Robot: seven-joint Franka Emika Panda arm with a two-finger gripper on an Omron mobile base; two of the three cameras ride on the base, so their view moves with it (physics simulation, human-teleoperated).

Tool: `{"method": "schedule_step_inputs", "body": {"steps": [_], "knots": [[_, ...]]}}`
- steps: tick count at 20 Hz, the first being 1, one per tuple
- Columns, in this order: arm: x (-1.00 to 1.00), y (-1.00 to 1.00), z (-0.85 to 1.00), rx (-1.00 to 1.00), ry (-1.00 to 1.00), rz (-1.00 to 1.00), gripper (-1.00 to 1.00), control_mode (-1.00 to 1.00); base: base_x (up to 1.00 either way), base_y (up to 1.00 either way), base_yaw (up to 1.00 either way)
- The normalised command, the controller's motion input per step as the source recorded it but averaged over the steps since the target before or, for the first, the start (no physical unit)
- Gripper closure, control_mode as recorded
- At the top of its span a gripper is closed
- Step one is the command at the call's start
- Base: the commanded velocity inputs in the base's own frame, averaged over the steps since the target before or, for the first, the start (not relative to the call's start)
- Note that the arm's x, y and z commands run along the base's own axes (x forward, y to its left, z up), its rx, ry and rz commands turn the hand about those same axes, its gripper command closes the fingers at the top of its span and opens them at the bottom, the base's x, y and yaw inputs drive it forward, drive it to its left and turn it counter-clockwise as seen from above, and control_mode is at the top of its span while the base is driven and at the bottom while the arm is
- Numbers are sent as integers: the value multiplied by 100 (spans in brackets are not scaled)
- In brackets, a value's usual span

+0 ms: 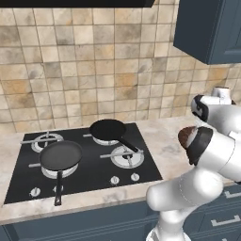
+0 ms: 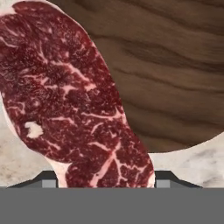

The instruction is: Place one of the steaks on the plate and the other in the bowl. Then place the bowl in the fridge.

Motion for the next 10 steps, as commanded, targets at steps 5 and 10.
{"method": "schedule_step_inputs", "body": {"steps": [5, 10], "knots": [[42, -32, -34, -1, -4, 0, 100, -100, 0, 0, 0], [29, -2, -31, -1, -3, 1, 100, -100, 0, 0, 0]]}}
